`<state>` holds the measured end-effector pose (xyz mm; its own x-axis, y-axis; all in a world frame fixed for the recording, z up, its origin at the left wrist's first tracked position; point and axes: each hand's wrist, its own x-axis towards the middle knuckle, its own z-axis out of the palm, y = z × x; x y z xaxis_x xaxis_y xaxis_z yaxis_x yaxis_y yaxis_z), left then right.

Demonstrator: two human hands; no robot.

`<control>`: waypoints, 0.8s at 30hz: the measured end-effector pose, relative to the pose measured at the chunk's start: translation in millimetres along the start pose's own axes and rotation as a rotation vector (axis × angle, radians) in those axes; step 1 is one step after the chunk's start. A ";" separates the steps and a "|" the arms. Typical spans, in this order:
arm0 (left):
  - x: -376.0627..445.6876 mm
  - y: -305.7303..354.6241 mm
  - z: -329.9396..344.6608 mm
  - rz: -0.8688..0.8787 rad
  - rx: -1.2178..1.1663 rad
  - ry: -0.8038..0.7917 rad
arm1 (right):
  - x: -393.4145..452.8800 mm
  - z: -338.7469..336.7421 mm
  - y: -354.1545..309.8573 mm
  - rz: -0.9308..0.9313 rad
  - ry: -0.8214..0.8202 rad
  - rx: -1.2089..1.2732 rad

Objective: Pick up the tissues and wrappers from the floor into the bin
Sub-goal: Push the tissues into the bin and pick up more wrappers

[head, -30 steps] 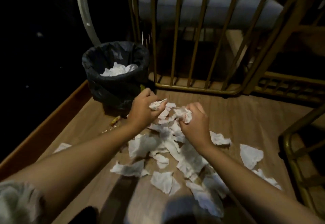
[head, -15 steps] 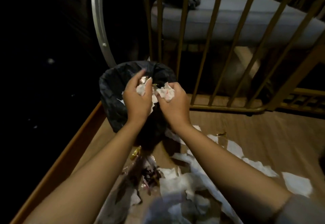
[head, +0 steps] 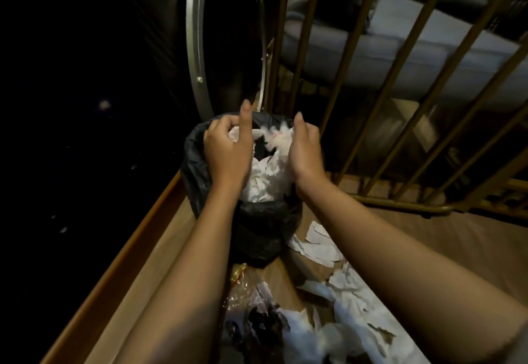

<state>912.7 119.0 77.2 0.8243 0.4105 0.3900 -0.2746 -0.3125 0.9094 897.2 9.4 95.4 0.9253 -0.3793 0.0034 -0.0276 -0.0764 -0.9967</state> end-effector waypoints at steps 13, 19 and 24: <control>-14.4 -14.8 -50.3 0.162 0.037 -0.064 | -70.8 -24.1 7.4 -0.443 0.038 0.044; -75.4 -43.5 -117.6 0.392 0.175 -0.050 | -127.6 -25.6 22.2 -0.502 0.088 0.109; -148.5 -108.3 -176.8 0.257 0.352 -0.162 | -182.4 -20.3 67.8 -0.329 0.013 0.064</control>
<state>732.6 243.3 -53.7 0.8262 0.1511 0.5427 -0.3181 -0.6699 0.6708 718.9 54.6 28.9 0.8756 -0.3559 0.3265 0.2960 -0.1388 -0.9451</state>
